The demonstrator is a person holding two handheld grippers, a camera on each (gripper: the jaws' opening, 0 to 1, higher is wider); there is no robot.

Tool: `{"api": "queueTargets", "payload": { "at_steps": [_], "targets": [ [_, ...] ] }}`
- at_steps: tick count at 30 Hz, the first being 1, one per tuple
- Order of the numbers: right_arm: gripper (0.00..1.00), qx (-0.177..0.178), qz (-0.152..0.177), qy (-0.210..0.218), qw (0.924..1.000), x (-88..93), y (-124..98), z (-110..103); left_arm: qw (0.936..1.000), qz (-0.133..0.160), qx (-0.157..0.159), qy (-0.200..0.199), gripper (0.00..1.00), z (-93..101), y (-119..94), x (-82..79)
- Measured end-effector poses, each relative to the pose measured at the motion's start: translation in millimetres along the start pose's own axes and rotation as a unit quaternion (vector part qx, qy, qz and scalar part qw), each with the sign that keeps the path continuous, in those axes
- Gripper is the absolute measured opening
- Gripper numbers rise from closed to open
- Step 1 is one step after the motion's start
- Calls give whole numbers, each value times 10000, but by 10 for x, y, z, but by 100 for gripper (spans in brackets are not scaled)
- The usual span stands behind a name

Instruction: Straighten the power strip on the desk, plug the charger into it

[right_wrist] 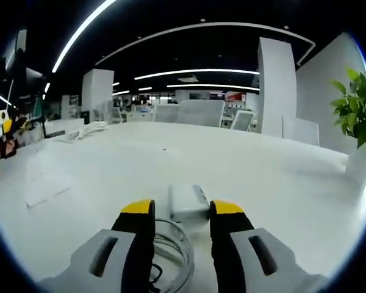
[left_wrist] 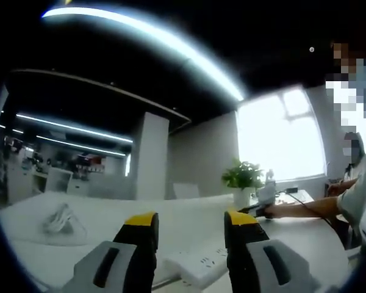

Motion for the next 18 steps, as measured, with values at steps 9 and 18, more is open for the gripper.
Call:
{"api": "queueTargets", "payload": {
  "at_steps": [9,18],
  "targets": [
    [31,38,-114,-112,9999,-22,35,13,10000,9,-7,-1,44,-10,-5,-9],
    [25,61,-55,-119,9999,-47,28,34,10000,13,-12,5,44,-14,-6,-10]
  ]
}}
Point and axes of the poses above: the point that each gripper's makers call its tool centre point, and the gripper's own axes: y roughly forward along the fingers, z roughly to its right, x roughly out of its underside, the point moved 8 cm from there along -y, roughly backward along the fingers, and after that the axes turned 7 degrees about x, right-handed, at the moved point
